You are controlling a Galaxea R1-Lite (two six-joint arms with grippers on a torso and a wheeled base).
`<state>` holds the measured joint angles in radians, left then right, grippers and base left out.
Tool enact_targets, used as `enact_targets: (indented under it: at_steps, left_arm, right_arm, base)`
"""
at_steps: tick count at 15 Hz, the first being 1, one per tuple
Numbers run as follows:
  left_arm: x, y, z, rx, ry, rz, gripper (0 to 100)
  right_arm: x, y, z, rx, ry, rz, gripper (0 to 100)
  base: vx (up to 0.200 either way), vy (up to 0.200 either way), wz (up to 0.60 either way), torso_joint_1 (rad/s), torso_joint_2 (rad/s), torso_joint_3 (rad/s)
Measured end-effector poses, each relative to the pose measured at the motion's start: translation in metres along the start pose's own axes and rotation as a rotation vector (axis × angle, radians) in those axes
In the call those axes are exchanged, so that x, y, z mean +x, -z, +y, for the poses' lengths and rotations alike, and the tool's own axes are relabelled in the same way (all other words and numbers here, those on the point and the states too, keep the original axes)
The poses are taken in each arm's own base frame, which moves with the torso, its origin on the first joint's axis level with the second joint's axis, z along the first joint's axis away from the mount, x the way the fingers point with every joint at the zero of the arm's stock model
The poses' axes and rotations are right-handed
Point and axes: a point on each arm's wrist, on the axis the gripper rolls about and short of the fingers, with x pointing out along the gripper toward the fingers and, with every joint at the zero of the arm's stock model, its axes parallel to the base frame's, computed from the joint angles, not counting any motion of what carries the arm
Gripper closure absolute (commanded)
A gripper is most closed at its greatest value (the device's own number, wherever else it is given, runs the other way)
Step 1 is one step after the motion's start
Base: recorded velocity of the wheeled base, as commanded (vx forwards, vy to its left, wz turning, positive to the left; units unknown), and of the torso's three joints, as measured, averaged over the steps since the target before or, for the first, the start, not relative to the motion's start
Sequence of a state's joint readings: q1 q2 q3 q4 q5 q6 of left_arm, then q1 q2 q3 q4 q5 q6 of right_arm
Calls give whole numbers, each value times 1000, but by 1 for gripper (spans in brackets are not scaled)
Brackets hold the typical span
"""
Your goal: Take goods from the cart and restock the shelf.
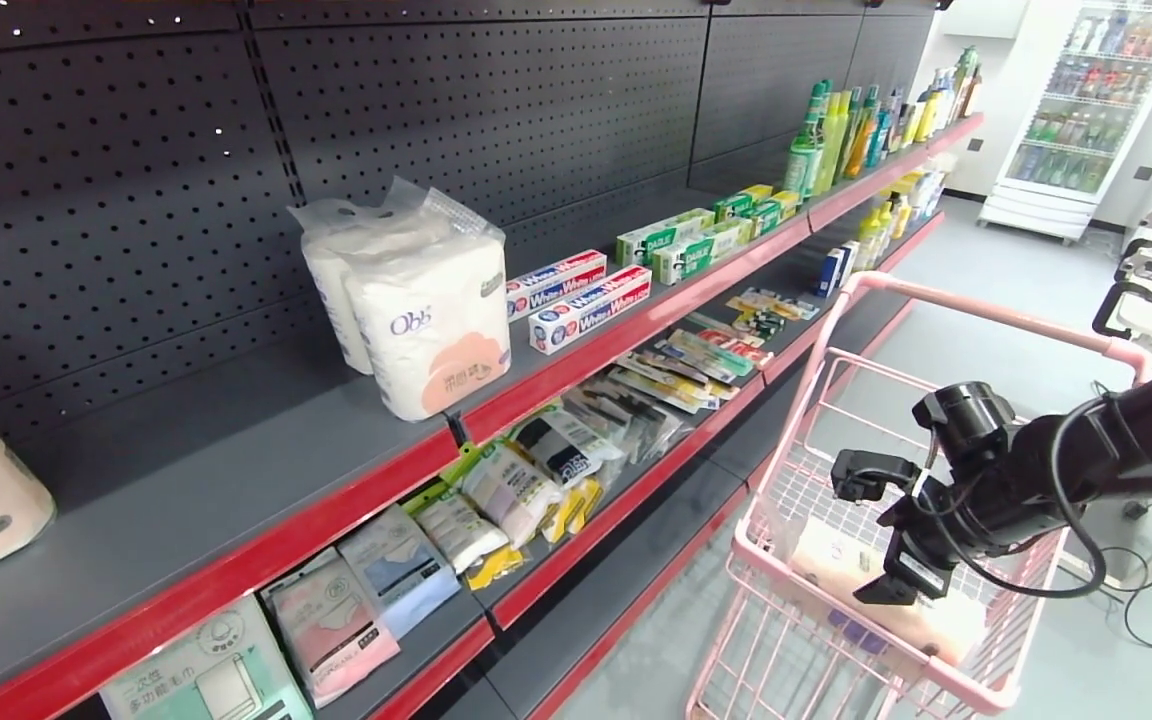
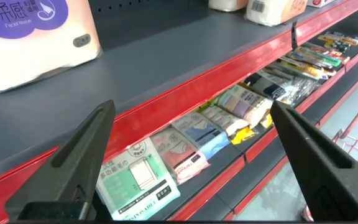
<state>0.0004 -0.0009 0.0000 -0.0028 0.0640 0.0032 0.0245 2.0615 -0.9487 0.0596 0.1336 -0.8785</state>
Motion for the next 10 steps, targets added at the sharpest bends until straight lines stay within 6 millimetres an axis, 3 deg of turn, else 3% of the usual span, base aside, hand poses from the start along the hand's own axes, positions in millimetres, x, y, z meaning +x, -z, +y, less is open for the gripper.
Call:
enact_targets:
  at_steps: [3, 10]
  left_arm:
    - [0, 0, 0, 0, 0, 0, 0]
    - [0, 0, 0, 0, 0, 0, 0]
  right_arm:
    - [3, -8, -11, -5, 25, -22, 0]
    - [30, -10, -13, -9, -29, -10, 0]
  base:
    - [0, 0, 0, 0, 0, 0]
    - [0, 0, 0, 0, 0, 0]
